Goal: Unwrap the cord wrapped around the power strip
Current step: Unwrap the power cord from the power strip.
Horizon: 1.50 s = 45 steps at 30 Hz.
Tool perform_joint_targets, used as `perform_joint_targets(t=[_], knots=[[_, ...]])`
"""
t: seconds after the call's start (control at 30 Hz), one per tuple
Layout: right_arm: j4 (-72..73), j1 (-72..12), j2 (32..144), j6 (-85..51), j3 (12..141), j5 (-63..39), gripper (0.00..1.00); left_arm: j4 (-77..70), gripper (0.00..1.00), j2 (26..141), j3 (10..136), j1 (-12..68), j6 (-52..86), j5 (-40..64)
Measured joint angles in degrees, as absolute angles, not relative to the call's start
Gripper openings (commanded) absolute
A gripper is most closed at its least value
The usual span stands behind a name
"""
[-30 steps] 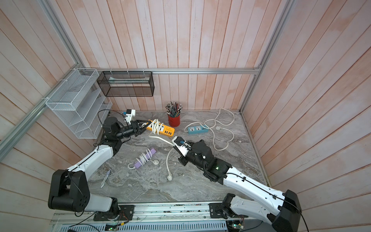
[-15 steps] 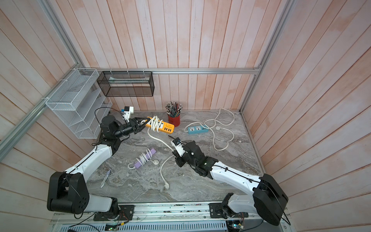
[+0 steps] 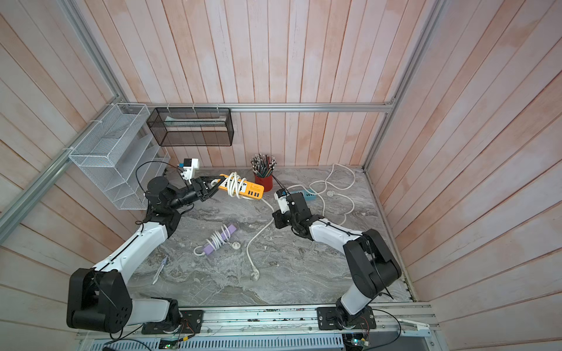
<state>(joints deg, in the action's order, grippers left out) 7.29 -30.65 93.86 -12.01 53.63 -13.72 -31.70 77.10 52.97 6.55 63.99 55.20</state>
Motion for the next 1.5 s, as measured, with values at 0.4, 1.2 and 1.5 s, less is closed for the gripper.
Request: perform_joint_targets(t=[0.4, 1.2, 1.5], knots=[[2.9, -22.8, 88.3, -9.7, 68.2, -14.1, 0.00, -30.2, 0.00, 74.4, 44.2, 7.9, 62.1, 54.5], [-6.1, -26.1, 62.6, -4.5, 60.1, -28.6, 0.00, -33.7, 0.00, 87.1, 54.5, 7.6, 59.5, 48.6], [-9.2, -24.1, 63.0, -9.3, 52.6, -25.4, 0.00, -37.8, 0.00, 91.5, 63.8, 6.0, 62.4, 47.5]])
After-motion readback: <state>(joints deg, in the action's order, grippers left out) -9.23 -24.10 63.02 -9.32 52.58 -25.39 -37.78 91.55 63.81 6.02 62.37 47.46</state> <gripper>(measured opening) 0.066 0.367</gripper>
